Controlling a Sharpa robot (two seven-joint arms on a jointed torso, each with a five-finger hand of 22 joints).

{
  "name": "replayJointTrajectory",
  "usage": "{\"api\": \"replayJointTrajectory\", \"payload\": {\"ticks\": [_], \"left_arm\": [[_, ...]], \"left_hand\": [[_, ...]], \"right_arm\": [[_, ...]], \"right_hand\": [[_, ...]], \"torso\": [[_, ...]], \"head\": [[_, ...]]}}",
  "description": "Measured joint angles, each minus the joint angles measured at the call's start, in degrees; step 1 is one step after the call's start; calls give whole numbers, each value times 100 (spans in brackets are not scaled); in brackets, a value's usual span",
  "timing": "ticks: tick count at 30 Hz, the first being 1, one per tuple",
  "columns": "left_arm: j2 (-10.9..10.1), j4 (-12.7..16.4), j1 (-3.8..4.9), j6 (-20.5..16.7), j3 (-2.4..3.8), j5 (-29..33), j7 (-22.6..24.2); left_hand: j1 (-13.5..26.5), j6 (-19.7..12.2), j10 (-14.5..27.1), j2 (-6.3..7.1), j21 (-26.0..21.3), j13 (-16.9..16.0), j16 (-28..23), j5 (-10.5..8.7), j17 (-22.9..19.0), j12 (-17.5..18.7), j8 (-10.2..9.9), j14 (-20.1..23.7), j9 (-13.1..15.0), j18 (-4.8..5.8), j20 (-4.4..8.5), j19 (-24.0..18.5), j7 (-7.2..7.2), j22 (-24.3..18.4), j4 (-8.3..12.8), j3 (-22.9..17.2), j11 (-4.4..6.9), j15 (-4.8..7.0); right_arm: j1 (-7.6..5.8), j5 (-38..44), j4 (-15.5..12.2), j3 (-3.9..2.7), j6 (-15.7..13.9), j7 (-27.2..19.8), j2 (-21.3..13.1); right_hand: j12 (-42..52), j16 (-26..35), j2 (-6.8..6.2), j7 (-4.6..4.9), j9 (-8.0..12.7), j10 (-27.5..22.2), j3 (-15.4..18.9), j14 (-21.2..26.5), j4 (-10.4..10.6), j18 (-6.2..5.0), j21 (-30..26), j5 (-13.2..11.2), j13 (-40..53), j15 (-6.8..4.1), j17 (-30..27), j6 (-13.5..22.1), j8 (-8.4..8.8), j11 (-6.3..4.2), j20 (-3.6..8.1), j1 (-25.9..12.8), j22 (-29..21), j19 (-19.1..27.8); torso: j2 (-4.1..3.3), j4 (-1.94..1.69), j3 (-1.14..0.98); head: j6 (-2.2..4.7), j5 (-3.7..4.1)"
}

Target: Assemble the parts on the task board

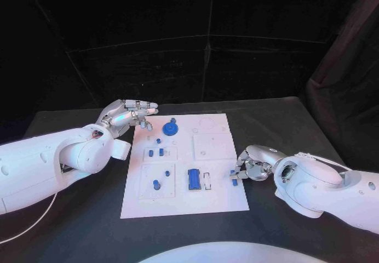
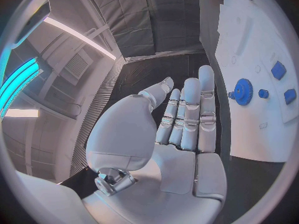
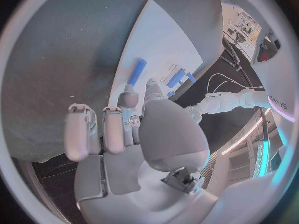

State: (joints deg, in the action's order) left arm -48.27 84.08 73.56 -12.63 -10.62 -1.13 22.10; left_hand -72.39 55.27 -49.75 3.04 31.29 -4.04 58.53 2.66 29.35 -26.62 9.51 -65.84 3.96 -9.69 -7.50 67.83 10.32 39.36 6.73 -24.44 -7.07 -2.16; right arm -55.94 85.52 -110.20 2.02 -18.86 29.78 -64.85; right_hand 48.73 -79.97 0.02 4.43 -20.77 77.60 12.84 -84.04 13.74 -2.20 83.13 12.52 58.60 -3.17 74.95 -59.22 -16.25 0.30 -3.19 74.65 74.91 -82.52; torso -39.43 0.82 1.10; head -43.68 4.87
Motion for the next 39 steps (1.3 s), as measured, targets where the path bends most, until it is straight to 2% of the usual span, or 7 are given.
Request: {"api": "replayJointTrajectory", "payload": {"ticks": [3,14,16,24,27,34,39], "left_arm": [[-2,1,-1,2,-4,0,0],[-10,0,-1,12,-9,0,-4],[-10,0,-1,15,-10,0,-5],[-14,0,-1,26,-13,0,-11],[-17,0,-1,31,-15,0,-15],[-26,5,-3,43,-16,0,-24],[-27,6,-3,49,-17,0,-29]], "left_hand": [[0,0,0,0,0,0,0,0,0,0,0,0,0,0,0,0,0,0,0,0,0,0],[0,0,0,0,0,0,0,0,1,0,0,0,0,0,0,0,0,0,0,0,0,0],[0,0,0,0,0,-1,0,0,1,0,0,0,0,0,0,0,0,0,0,0,0,0],[0,0,0,0,0,-1,0,0,1,0,0,0,0,0,0,0,0,1,0,0,0,0],[0,0,0,0,0,-1,0,0,1,0,0,0,0,0,0,0,0,1,0,0,0,0],[0,0,0,0,-22,-1,0,0,-9,0,30,22,0,0,0,0,0,-7,0,0,0,22],[0,0,0,0,-22,-1,0,0,-9,0,30,21,0,0,0,0,0,-7,0,0,0,22]], "right_arm": [[1,76,48,0,100,51,47],[-2,299,158,-9,411,157,201],[-8,355,178,-13,463,165,245],[-23,732,239,-28,666,177,429],[-26,917,243,-32,738,180,472],[-31,1245,221,-38,802,180,519],[-29,1374,202,-36,819,190,535]], "right_hand": [[0,0,16,-31,-18,0,21,0,21,0,0,0,0,0,0,-31,0,0,0,-16,0,0],[-28,0,16,-32,-72,21,47,9,-5,0,0,-24,-9,-36,-1,-75,-57,-21,23,-16,0,-23],[-27,0,53,-34,-94,21,81,0,-48,0,0,-24,-9,-44,-1,-90,-86,-21,23,26,0,-23],[-105,29,48,-32,-146,-1,42,0,-274,0,0,-23,-48,-44,-21,-137,-83,-42,23,398,0,-22],[-150,29,110,-60,-147,-7,-42,0,-389,-1,0,-114,-66,-44,-26,-124,-59,-48,26,583,0,-20],[-315,52,245,-73,-128,-66,-369,1,-717,-1,0,-158,-157,-84,-50,-86,71,-99,44,1028,0,-1],[-377,78,249,-69,-105,-85,-539,0,-778,0,0,140,-209,-83,-62,-68,97,-81,65,1110,0,20]], "torso": [[1,-4,1],[0,-2,3],[-1,-2,3],[-1,-3,5],[-1,-4,7],[0,-4,8],[1,-7,8]], "head": [[1,-4],[-5,-12],[-10,-14],[-22,-17],[-23,-20],[-23,-33],[-19,-38]]}}
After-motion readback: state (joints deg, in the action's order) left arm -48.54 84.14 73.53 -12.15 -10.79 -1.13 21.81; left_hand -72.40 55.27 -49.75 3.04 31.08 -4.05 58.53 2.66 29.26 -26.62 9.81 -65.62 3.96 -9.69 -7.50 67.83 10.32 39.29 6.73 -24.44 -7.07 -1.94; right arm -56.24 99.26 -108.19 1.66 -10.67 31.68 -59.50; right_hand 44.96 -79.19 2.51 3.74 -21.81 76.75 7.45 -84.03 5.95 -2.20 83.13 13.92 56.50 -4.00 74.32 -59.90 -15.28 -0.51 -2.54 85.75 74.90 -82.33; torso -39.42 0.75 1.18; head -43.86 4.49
